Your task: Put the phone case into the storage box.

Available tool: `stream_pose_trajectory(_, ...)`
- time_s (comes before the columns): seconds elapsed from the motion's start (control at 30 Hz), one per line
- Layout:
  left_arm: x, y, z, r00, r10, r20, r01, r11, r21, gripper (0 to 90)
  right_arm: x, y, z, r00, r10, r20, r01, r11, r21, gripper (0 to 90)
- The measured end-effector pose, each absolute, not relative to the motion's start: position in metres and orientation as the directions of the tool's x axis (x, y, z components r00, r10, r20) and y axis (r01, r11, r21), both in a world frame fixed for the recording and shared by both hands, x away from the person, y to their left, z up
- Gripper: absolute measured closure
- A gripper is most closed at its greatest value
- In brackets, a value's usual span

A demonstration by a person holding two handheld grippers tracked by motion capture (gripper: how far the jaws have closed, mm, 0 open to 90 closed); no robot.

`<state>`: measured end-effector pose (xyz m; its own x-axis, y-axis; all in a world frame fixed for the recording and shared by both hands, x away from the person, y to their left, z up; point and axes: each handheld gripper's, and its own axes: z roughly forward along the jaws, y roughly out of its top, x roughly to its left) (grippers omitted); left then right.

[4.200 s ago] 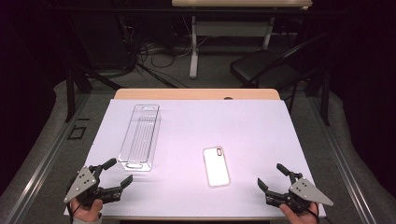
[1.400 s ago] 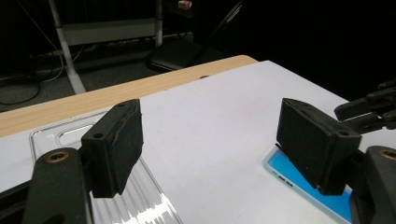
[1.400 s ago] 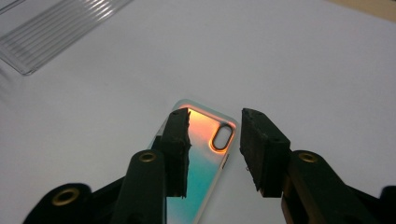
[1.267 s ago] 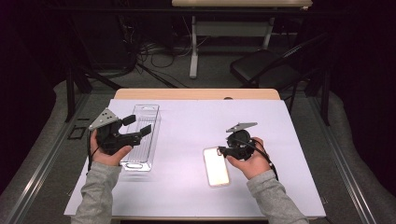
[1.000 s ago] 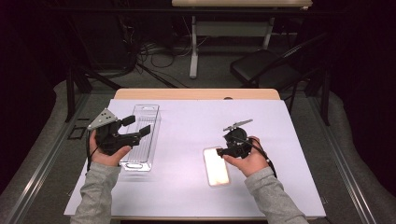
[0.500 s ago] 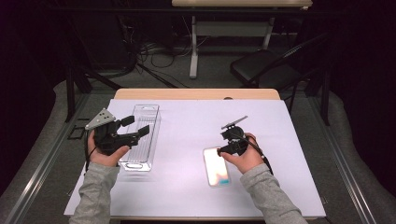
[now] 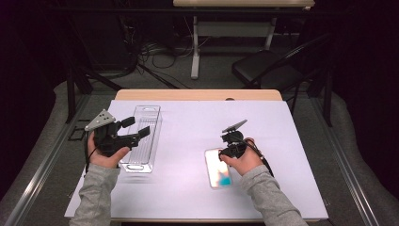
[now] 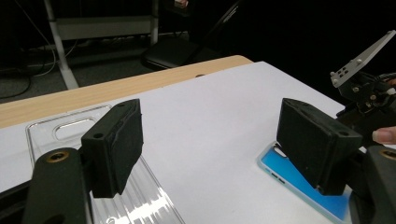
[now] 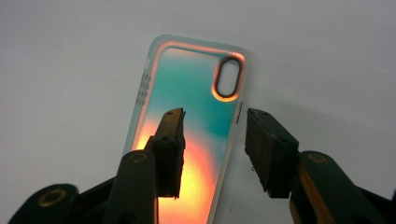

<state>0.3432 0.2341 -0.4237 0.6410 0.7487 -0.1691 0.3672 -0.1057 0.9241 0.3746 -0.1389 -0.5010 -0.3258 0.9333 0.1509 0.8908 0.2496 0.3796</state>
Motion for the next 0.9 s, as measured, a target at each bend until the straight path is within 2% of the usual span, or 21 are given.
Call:
stream_pose_trajectory(0.23,0.343,0.235,-0.424,0.638,0.751,-0.17,0.37,-0.105,0.923,22.9,0.375,-0.141,-0.506,-0.303,0.94,0.158,0.905,0.232,0.357,60.5)
stream_pose_trajectory(0.3,0.343,0.235,-0.424,0.638,0.751,-0.171,0.37,-0.105,0.923,22.9,0.375,-0.141,-0.508,-0.289,0.946,0.148,0.918,0.23,0.323,60.9)
stream_pose_trajectory(0.73,0.344,0.235,-0.425,0.636,0.751,-0.176,0.378,-0.104,0.92,22.9,0.375,-0.145,-0.515,-0.262,0.951,0.166,0.932,0.204,0.3,72.1)
stream_pose_trajectory(0.77,0.344,0.235,-0.425,0.635,0.751,-0.177,0.378,-0.103,0.92,22.9,0.375,-0.145,-0.518,-0.257,0.948,0.189,0.927,0.187,0.324,72.4)
stream_pose_trajectory(0.8,0.345,0.235,-0.425,0.635,0.752,-0.177,0.379,-0.103,0.92,22.9,0.375,-0.146,-0.517,-0.251,0.951,0.178,0.936,0.193,0.294,73.7)
stream_pose_trajectory(0.9,0.345,0.236,-0.426,0.633,0.753,-0.179,0.381,-0.102,0.919,22.9,0.375,-0.146,-0.519,-0.244,0.953,0.178,0.94,0.187,0.287,74.5)
